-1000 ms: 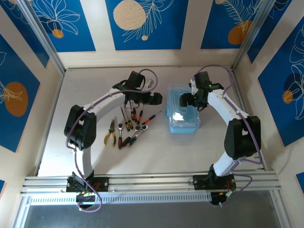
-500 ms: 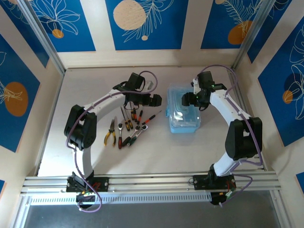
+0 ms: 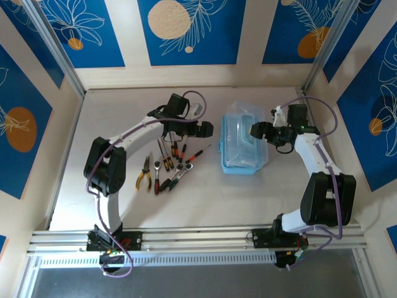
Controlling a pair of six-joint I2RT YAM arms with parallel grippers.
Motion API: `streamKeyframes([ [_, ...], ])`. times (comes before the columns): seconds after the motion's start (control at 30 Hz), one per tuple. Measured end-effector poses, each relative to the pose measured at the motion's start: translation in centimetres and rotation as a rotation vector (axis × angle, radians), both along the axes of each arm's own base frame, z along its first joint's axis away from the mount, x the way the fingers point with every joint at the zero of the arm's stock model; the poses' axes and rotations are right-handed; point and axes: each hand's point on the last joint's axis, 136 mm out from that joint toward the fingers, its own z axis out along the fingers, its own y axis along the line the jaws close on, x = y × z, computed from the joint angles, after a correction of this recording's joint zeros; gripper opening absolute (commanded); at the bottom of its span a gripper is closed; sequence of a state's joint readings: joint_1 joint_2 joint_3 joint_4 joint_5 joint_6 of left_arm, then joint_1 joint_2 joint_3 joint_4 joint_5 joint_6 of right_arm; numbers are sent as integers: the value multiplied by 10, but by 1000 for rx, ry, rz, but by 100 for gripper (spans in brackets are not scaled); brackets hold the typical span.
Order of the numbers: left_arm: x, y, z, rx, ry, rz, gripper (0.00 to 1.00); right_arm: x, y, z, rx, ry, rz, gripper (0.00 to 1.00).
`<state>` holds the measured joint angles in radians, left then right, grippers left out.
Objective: Pack the tool kit
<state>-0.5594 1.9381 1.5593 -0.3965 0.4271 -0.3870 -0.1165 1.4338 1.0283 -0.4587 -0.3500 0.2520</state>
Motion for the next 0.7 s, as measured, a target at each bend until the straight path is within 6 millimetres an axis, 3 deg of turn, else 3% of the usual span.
streamKeyframes([
  [0.47, 4, -27, 32, -88, -35, -40, 100, 13, 2, 18, 237, -99, 14, 53],
  [0.7, 2, -40, 16, -93, 2, -56, 100, 18, 4, 13, 277, -91, 26, 52],
])
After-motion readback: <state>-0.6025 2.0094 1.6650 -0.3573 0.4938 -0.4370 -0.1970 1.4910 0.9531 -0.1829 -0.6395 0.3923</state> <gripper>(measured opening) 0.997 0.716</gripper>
